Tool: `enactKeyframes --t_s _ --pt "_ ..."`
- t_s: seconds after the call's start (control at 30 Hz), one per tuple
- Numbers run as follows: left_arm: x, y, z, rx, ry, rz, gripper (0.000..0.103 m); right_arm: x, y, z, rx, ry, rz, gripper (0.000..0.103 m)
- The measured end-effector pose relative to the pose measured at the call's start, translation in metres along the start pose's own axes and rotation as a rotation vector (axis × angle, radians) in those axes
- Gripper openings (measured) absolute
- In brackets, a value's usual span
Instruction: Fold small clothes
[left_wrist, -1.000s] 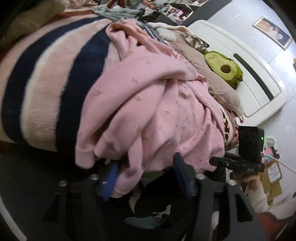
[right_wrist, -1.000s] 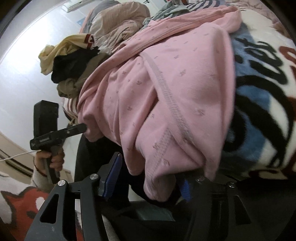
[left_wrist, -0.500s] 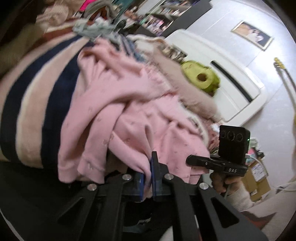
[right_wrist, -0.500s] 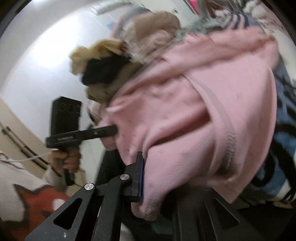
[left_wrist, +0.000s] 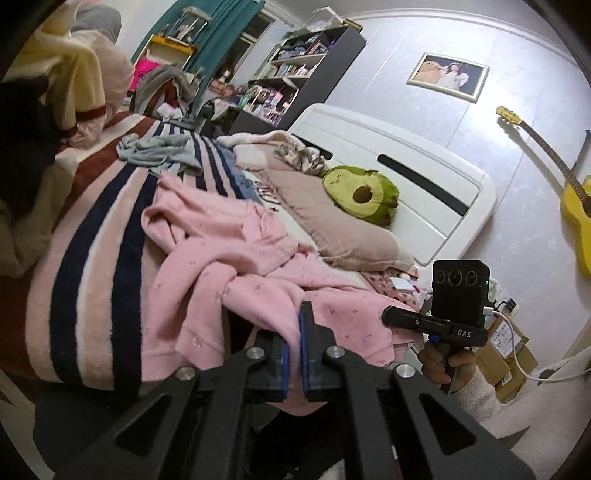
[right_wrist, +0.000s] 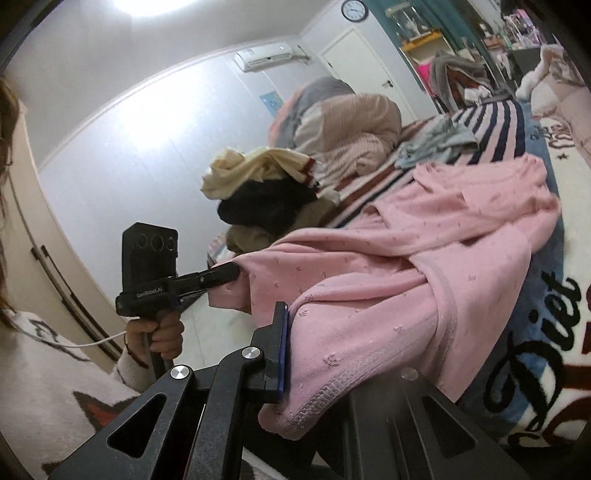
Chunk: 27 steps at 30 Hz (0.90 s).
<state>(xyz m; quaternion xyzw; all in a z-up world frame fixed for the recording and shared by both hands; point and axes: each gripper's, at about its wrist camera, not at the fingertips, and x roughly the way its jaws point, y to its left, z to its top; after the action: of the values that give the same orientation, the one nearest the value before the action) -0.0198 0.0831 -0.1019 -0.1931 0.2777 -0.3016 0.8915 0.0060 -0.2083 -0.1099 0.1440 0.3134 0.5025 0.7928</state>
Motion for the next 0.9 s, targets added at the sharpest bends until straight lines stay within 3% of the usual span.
enactKeyframes --t_s 0.5,0.67,0.9 --pt "-0.067 -0.052 0.032 0.139 -0.135 -0.084 0.002 -0.047 0.063 0.021 -0.155 -0.091 0.077 0.002" --pt "-0.066 -0.055 0.061 0.188 -0.168 -0.002 0.002 -0.061 0.058 0.040 -0.197 -0.144 0.037 0.002" --pt "-0.016 -0.024 0.103 0.205 -0.150 0.117 0.002 -0.047 0.004 0.075 -0.173 -0.133 -0.109 0.002"
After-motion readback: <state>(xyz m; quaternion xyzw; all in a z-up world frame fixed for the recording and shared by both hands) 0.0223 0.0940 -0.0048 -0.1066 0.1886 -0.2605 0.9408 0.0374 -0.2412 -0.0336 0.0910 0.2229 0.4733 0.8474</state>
